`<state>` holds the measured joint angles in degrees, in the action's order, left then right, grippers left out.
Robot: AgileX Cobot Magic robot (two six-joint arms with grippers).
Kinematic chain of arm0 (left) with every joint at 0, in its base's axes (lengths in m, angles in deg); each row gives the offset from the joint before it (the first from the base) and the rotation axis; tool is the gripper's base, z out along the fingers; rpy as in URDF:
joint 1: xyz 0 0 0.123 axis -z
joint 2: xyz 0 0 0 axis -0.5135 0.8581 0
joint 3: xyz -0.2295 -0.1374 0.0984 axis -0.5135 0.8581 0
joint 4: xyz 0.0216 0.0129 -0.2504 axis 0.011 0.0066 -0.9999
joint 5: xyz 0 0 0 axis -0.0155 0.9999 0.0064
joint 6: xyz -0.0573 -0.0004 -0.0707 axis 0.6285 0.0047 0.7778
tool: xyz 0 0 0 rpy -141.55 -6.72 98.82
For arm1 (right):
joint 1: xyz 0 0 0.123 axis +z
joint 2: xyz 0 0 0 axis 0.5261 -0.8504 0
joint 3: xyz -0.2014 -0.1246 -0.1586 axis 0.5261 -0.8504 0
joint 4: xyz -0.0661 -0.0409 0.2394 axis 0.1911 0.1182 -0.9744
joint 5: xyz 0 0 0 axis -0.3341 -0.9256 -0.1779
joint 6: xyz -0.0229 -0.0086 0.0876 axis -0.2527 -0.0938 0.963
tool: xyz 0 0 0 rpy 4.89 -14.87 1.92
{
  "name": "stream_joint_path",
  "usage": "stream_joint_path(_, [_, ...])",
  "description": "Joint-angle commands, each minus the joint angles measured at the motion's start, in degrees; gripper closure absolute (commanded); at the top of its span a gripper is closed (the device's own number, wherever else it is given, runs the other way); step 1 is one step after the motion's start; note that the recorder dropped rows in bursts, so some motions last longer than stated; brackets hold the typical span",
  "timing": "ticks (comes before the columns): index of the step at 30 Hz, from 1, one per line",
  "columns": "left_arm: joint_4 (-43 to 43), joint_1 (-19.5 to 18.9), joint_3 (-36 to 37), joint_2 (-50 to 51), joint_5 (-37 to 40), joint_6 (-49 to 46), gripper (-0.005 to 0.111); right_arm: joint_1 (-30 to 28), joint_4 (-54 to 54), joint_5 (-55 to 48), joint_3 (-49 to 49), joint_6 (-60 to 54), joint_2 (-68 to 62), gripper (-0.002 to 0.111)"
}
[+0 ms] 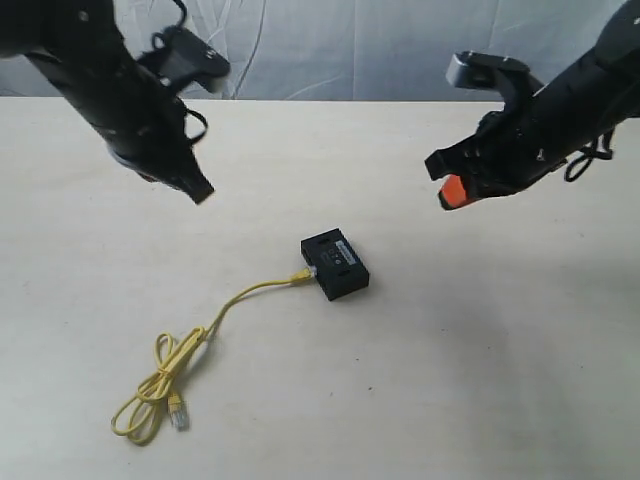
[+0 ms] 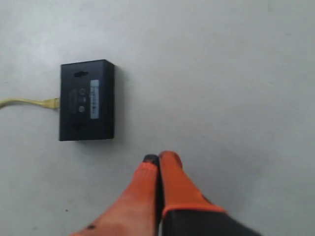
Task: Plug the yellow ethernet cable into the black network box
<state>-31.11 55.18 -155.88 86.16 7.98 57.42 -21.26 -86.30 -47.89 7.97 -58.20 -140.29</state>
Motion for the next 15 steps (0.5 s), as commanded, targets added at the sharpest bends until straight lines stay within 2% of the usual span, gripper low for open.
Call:
stream_joint_path(1, [0.24,-6.98,-0.13,-5.84,4.4,6.46,0.107,-0.49,10.6,5.78,-6.51,8.33,11.22,0.109])
stream_joint_path(4, [-2.57,-12.24,0.1,-9.86,5.59,7.54,0.107,-0.49,18.77,7.68,-10.61,16.77,18.95,0.109])
stream_joint_path(7, [-5.79,-16.02,3.66,-16.03,2.46,7.54,0.107,-0.49,26.46,9.69,-14.49,22.76,28.11,0.109])
stream_joint_path(11, [-6.75,-18.51,10.96,-25.53,-3.72,7.54,0.107,-0.49,31.24,11.62,-19.37,25.82,39.74,0.109])
stream_joint_path(15, [-7.46,-18.61,19.53,-36.63,-10.26,7.54,0.107,-0.49,31.22,11.65,-23.75,25.82,52.04,0.109])
